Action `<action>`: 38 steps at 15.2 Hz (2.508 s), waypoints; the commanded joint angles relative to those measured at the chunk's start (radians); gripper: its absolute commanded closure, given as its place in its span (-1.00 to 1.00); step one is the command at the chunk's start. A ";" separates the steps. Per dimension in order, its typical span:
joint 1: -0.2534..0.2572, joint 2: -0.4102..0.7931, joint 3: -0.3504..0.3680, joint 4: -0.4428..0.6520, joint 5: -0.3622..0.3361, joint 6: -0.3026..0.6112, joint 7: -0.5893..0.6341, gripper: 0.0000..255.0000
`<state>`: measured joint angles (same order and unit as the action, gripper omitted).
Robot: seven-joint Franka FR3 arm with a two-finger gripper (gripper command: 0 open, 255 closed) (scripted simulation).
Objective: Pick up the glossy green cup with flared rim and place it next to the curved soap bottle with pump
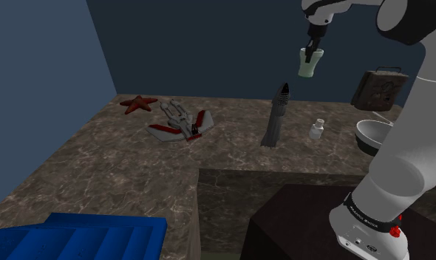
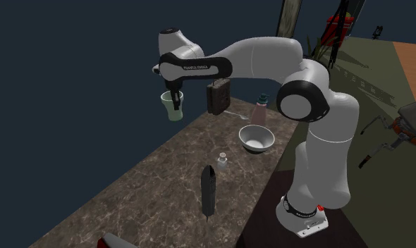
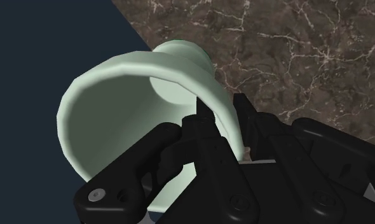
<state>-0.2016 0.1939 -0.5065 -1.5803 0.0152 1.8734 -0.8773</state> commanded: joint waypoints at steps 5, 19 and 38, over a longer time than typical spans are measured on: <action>-0.006 0.007 -0.002 0.090 0.005 -0.083 -0.006 1.00; -0.043 0.077 -0.008 0.373 0.043 -0.301 -0.034 1.00; -0.175 -0.191 -0.141 0.072 -0.049 -0.221 -0.326 1.00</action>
<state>-0.3697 0.0160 -0.6402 -1.4879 -0.0279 1.6419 -1.1868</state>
